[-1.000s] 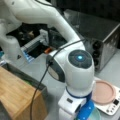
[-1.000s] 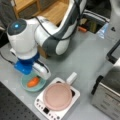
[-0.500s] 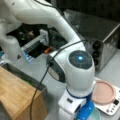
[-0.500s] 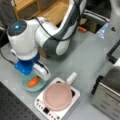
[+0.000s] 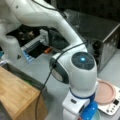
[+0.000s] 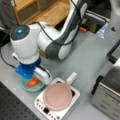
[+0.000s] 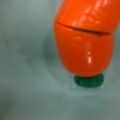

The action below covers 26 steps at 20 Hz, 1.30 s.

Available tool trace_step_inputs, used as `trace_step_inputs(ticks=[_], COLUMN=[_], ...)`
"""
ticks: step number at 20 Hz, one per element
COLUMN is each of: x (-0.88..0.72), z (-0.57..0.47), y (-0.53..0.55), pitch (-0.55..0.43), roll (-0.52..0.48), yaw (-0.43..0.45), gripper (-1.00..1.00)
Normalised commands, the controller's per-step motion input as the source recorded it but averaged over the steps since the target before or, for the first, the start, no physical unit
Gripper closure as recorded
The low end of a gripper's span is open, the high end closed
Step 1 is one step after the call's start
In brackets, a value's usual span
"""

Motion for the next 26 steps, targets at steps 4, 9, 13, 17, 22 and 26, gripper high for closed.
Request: trace_step_inputs(ticks=[4, 9, 13, 17, 22, 26], x=[0.17, 0.17, 0.18, 0.17, 0.14, 0.11], z=[-0.02, -0.02, -0.05, -0.05, -0.04, -0.04], y=[-0.04, -0.09, -0.12, -0.10, -0.05, -0.03], pitch=[-0.022, -0.025, -0.024, -0.026, -0.028, -0.040], roll=[0.137, 0.160, 0.175, 0.194, 0.214, 0.234], yaw=[-0.115, -0.106, -0.090, -0.089, -0.095, -0.100], gripper=[-1.00, -1.00, -1.00, -1.00, -1.00, -1.00])
